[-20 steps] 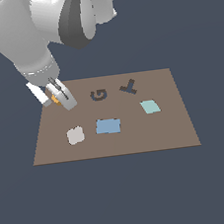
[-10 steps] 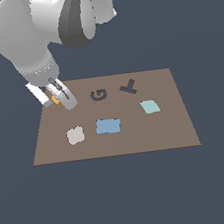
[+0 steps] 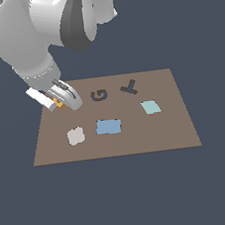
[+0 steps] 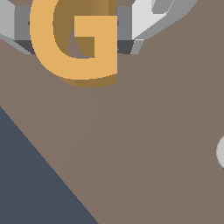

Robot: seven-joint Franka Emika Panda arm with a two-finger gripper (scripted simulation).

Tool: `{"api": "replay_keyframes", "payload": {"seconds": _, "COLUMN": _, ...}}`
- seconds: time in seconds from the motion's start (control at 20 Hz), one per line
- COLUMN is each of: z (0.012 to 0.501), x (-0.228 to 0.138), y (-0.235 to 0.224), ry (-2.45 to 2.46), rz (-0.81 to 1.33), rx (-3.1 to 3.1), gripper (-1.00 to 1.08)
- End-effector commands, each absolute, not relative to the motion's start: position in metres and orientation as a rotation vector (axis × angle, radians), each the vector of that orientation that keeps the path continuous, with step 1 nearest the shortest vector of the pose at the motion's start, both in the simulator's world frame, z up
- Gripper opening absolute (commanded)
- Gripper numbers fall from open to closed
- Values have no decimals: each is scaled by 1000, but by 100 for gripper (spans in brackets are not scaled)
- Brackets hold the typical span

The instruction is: Insert a designated object into the corresponding slot on a board.

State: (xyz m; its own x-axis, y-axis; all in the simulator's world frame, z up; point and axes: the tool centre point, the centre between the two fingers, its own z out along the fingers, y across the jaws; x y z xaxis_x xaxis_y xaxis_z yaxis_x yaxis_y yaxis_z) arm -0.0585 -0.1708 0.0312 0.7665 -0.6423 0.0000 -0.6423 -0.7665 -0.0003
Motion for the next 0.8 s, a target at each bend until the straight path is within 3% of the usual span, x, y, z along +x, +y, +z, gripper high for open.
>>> {"api": "replay_keyframes", "payload": {"seconds": 0.0, "z": 32, "x": -54, "y": -169, "ry": 967, "rz": -1, "rx": -2989, "gripper": -100}}
{"api": "replay_keyframes", "payload": {"seconds": 0.75, "z": 35, "x": -21, "y": -137, "ry": -39, "rz": -2, "rx": -3141, "gripper": -100}}
